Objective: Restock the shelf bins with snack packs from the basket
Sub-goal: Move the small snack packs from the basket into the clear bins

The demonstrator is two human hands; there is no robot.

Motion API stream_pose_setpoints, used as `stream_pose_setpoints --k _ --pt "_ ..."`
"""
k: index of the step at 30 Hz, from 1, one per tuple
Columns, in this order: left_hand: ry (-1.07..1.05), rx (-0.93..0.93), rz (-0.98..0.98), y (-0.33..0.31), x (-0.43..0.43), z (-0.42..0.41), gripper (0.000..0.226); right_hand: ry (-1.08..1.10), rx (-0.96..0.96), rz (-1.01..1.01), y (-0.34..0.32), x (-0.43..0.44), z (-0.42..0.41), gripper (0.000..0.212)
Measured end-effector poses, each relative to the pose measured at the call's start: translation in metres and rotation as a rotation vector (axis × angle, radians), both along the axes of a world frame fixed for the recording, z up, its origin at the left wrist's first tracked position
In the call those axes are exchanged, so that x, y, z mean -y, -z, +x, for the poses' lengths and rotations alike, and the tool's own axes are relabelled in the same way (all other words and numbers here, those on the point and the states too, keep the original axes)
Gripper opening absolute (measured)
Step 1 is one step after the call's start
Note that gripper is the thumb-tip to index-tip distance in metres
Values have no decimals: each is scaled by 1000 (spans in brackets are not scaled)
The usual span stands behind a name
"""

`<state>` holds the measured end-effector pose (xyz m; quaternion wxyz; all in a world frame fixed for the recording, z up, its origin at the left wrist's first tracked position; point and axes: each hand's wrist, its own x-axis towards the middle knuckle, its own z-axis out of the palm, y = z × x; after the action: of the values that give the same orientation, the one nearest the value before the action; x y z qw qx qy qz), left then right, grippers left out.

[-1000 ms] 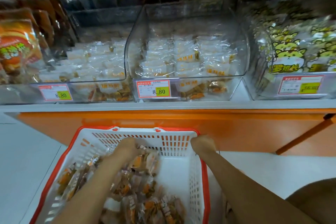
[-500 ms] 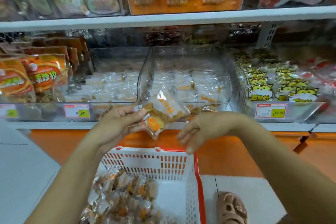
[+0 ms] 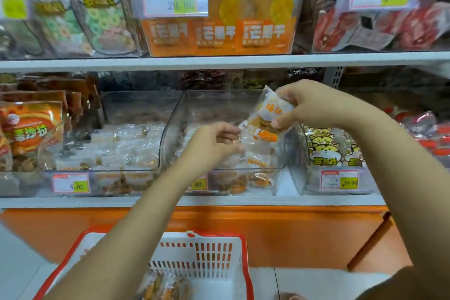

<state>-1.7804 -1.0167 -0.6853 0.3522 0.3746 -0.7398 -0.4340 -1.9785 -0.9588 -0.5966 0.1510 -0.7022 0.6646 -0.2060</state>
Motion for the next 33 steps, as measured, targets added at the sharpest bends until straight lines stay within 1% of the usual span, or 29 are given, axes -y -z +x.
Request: stream_pose_setpoints --k 2,4,7,9,11,14,15,18,19,21,24,26,28,30,32,33 --pt "39 274 -114 9 11 1 21 19 -127 11 2 4 -2 21" --pt "93 445 -156 14 19 5 17 -8 -218 52 7 8 0 22" --pt "164 565 -193 11 25 8 17 -43 -258 127 11 14 6 21" --pt "197 670 -256 8 29 9 20 -64 -336 160 13 17 14 24" --pt "207 789 -328 9 32 12 21 -93 -447 194 16 20 25 22" --pt "180 897 -364 13 38 17 28 -110 -627 270 27 27 39 51" --pt "164 926 -375 12 39 18 30 -116 -659 279 30 29 44 53" --pt "136 1039 -451 3 44 19 31 -138 -731 334 45 40 53 51" --pt "141 1076 -469 0 47 17 30 -144 -754 362 50 42 57 48" --pt "173 1134 -501 -4 52 14 27 -152 -784 412 60 47 61 33" --pt "224 1154 -523 -7 59 8 25 -159 -806 502 64 51 59 19" --pt "269 1087 -490 -10 61 4 23 -161 -817 548 61 52 57 12" --pt "339 964 -396 -8 62 -1 25 -151 -801 593 59 53 56 22" --pt "385 870 -326 -4 59 -7 33 -119 -699 670 58 55 52 25" --pt "398 839 -277 2 58 -11 48 -73 -549 755 58 60 45 24" --pt "397 832 -252 5 58 -12 50 -56 -495 779 58 62 42 24"
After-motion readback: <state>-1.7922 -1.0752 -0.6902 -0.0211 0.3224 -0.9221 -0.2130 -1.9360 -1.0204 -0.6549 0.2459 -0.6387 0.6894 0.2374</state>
